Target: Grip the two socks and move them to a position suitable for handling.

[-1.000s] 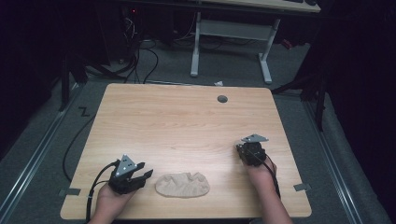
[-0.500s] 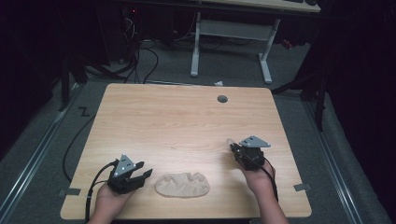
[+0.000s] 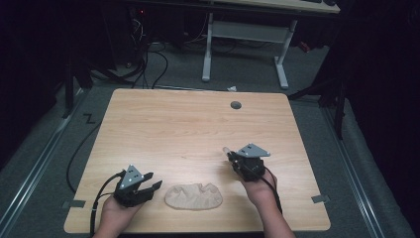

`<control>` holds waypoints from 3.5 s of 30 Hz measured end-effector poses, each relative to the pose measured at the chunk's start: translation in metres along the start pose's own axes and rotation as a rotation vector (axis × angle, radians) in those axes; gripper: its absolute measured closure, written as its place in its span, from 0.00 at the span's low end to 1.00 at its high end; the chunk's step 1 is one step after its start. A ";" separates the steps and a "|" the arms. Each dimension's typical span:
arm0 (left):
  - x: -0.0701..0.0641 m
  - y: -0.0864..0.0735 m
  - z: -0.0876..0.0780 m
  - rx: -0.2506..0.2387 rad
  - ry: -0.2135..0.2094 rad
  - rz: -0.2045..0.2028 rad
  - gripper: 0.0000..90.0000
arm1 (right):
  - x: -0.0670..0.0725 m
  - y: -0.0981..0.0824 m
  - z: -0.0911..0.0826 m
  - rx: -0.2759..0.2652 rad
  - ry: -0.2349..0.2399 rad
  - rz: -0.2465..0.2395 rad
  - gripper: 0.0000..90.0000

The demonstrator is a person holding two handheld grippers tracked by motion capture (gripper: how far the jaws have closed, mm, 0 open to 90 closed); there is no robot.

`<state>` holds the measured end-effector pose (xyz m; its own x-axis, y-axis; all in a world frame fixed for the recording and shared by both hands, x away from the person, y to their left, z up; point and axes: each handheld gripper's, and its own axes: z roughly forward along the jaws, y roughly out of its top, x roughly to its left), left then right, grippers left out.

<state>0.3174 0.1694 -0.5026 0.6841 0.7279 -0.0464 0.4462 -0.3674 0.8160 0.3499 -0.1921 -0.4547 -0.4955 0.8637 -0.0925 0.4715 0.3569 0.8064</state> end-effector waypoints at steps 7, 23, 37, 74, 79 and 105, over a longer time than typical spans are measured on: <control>-0.001 0.000 0.001 0.004 -0.002 -0.002 0.59 | 0.026 0.016 0.008 -0.021 0.053 -0.032 0.94; 0.000 0.000 0.001 0.012 -0.005 0.011 0.59 | -0.024 0.000 0.053 0.070 0.000 0.113 0.93; -0.006 0.001 0.007 0.028 -0.008 0.017 0.58 | -0.065 -0.054 0.027 0.123 -0.060 0.216 0.90; -0.051 0.061 0.111 0.225 -0.042 0.042 0.76 | -0.014 -0.060 0.034 0.145 0.025 0.117 0.83; -0.040 0.058 0.111 0.231 0.007 0.044 0.84 | -0.022 -0.063 0.032 0.139 -0.008 0.138 0.78; -0.032 0.053 0.092 0.086 0.038 -0.012 0.98 | -0.008 -0.042 0.043 0.121 0.028 0.080 0.95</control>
<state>0.3722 0.0734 -0.5103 0.6565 0.7537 -0.0324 0.5032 -0.4055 0.7632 0.3652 -0.1985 -0.5130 -0.4719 0.8816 -0.0129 0.5940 0.3287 0.7343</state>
